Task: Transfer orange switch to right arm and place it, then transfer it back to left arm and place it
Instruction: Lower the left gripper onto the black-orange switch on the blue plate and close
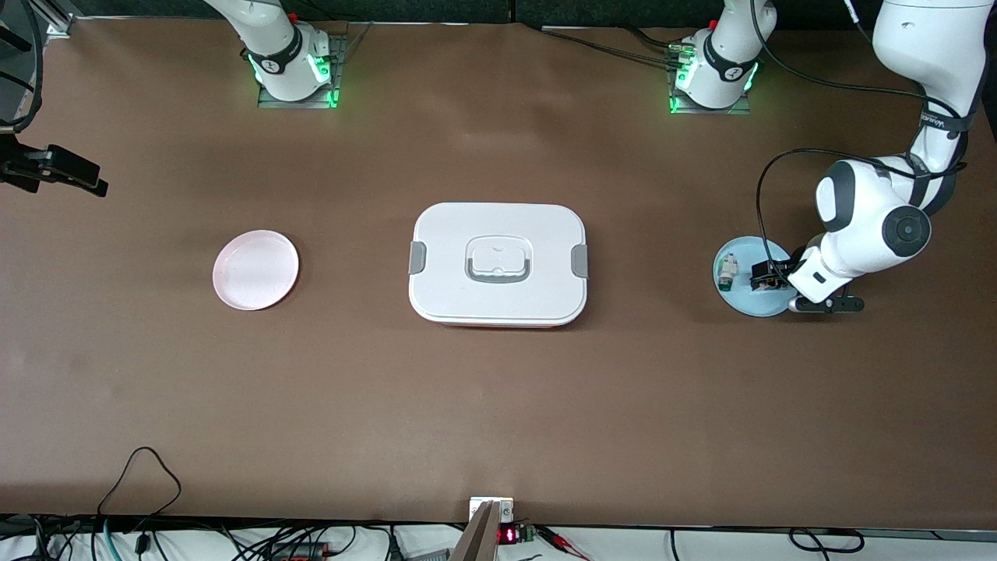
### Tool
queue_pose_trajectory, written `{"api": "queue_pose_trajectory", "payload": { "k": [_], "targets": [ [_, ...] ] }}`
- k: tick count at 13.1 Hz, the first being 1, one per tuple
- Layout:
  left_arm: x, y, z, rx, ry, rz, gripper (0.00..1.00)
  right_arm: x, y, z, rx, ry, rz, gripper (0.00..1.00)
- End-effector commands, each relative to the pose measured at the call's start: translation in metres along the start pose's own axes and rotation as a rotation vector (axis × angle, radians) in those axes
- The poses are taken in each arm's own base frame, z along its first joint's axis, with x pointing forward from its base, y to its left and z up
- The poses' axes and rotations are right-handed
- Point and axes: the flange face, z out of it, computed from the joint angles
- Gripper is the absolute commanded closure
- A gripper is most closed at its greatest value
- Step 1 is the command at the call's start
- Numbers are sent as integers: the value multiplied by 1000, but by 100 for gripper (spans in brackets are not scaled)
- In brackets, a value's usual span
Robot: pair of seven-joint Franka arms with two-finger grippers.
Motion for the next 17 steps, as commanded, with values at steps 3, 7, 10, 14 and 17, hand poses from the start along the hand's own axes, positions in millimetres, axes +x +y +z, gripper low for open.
{"api": "queue_pose_trajectory", "payload": {
  "k": [3, 7, 10, 14, 17],
  "targets": [
    [2, -1, 10, 9, 15, 26, 0, -3, 0, -6, -10, -11, -15, 0],
    [3, -1, 19, 7, 14, 25, 0, -3, 0, -6, -10, -11, -15, 0],
    [1, -7, 28, 2, 5, 13, 0, -2, -1, -5, -10, -11, -14, 0],
    [1, -6, 30, 1, -2, 16, 7, -2, -4, -6, -9, -7, -20, 0],
    [-1, -5, 32, -1, -22, 20, 38, -2, -7, -9, -10, 0, -26, 0]
  ]
}}
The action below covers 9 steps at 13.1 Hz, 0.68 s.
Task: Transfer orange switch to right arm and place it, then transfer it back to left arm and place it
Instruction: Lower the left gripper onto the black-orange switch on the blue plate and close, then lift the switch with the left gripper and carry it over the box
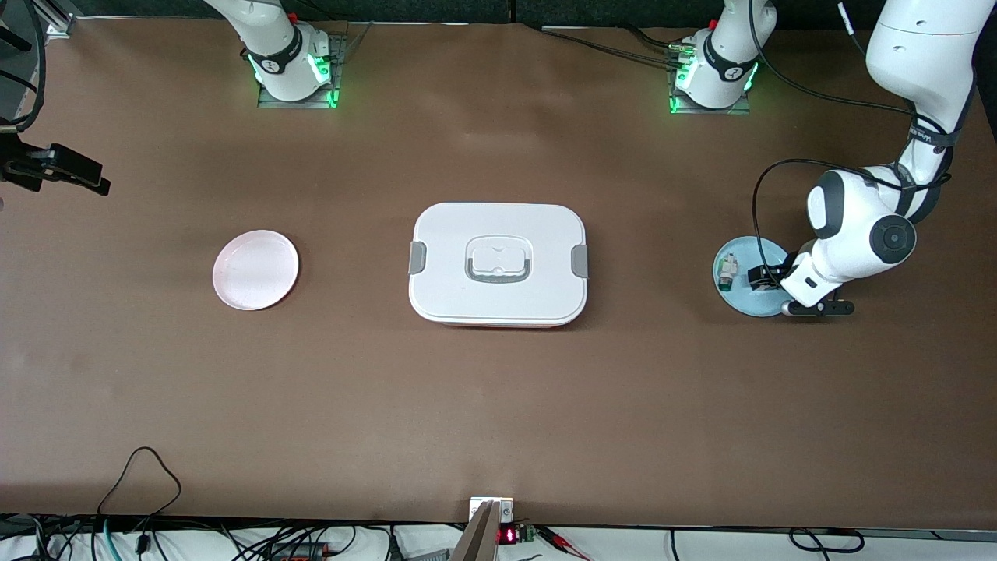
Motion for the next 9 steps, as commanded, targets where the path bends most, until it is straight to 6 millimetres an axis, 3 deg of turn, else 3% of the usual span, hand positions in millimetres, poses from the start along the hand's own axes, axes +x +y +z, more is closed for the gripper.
{"api": "queue_pose_trajectory", "payload": {
  "k": [1, 2, 5, 6, 9],
  "targets": [
    [-4, 0, 3, 3, -34, 30, 50, -2, -5, -9, -9, 7, -21, 0],
    [-5, 2, 2, 2, -52, 37, 58, -2, -8, -10, -8, 8, -27, 0],
    [-5, 11, -9, -5, -116, 74, 66, -1, -17, -11, -13, 17, -44, 0],
    [-5, 18, -20, -6, -133, 89, 67, -1, -18, -11, -15, 17, -45, 0],
    [-11, 54, -82, -10, -190, 141, 69, 2, -18, -8, -17, 20, -44, 0]
  ]
}}
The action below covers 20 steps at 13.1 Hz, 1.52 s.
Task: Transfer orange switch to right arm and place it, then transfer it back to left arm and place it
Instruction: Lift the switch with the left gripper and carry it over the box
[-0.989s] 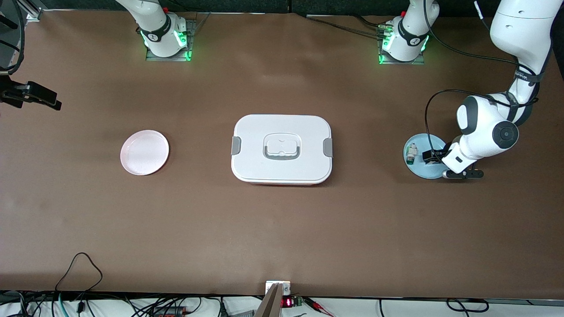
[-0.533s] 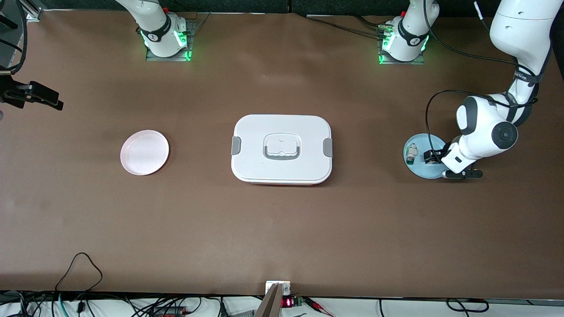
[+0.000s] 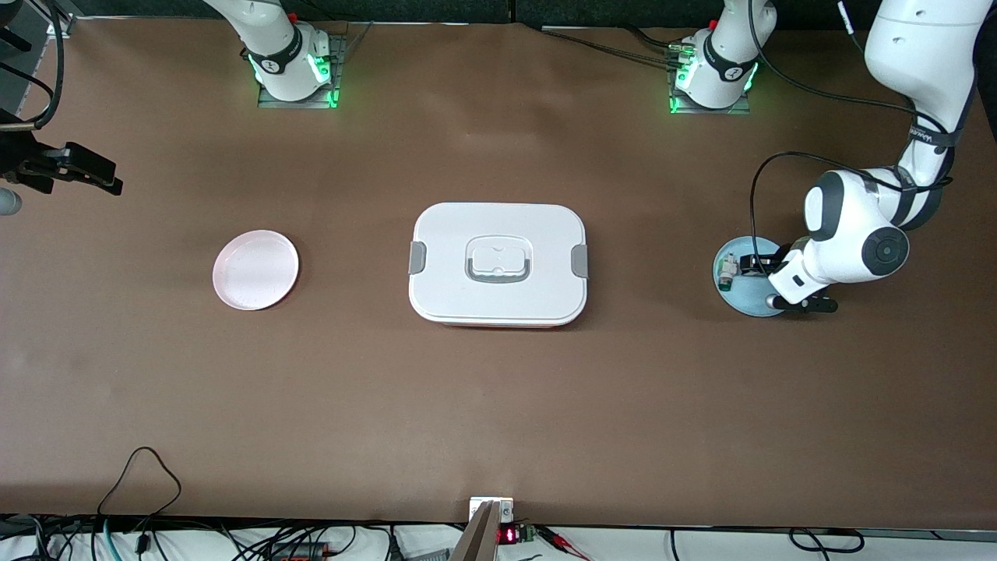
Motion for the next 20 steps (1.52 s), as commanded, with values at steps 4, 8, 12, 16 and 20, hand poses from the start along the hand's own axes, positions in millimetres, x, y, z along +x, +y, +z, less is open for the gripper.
{"api": "queue_pose_trajectory", "payload": {
  "k": [4, 8, 12, 16, 20],
  "targets": [
    [-41, 71, -128, -37, -134, 67, 73, -1, 3, -6, -53, 4, -10, 0],
    [-83, 167, -230, -109, -261, -33, 77, 1, 2, -3, -50, 6, 4, 0],
    [-123, 234, -304, -332, -380, -115, 84, 5, 4, 2, -69, 22, 6, 0],
    [-134, 282, -351, -663, -600, -353, 86, 10, 32, 25, -49, -41, 46, 0],
    [-108, 349, -349, -855, -754, -559, 87, 7, -13, 21, -68, -57, -22, 0]
  ]
}}
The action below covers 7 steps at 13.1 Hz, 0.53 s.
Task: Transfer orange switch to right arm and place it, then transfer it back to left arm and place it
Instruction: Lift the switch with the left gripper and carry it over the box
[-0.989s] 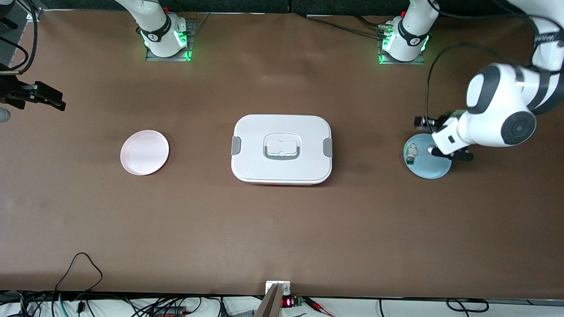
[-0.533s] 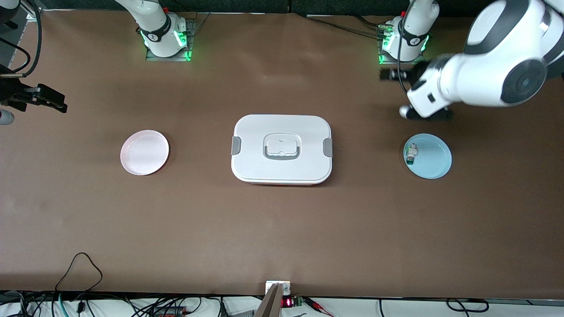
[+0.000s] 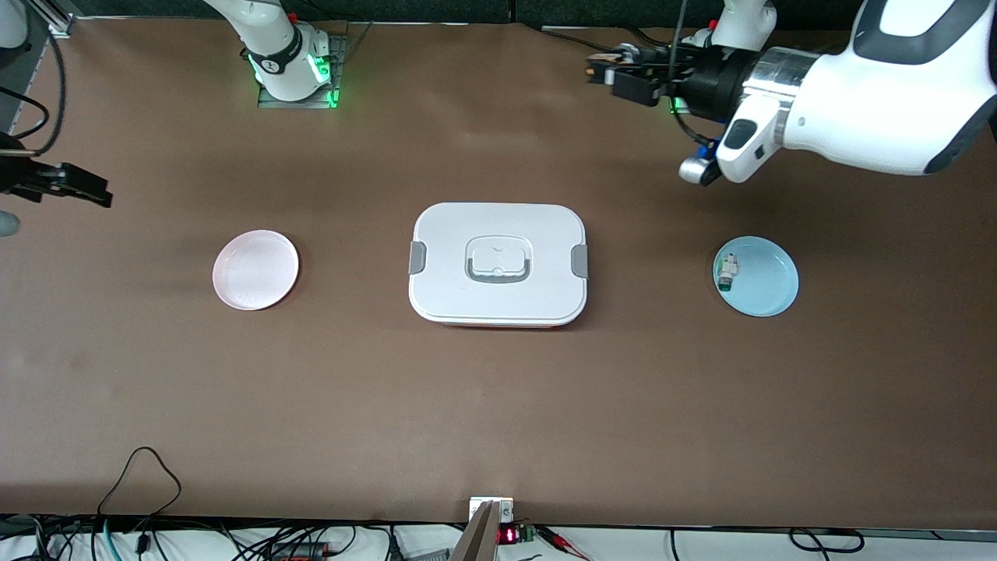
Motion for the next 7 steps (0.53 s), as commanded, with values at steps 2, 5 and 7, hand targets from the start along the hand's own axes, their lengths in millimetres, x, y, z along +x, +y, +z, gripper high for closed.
{"api": "queue_pose_trajectory", "payload": {
  "k": [2, 5, 7],
  "targets": [
    [18, 48, 52, -136, -106, -209, 87, -4, -16, 3, -5, -40, -31, 0],
    [39, 73, 80, -273, -196, -330, 88, 1, -38, 14, 35, -66, -72, 0],
    [45, 82, 92, -332, -195, -386, 88, 7, -71, 23, 87, -80, -114, 0]
  ]
}}
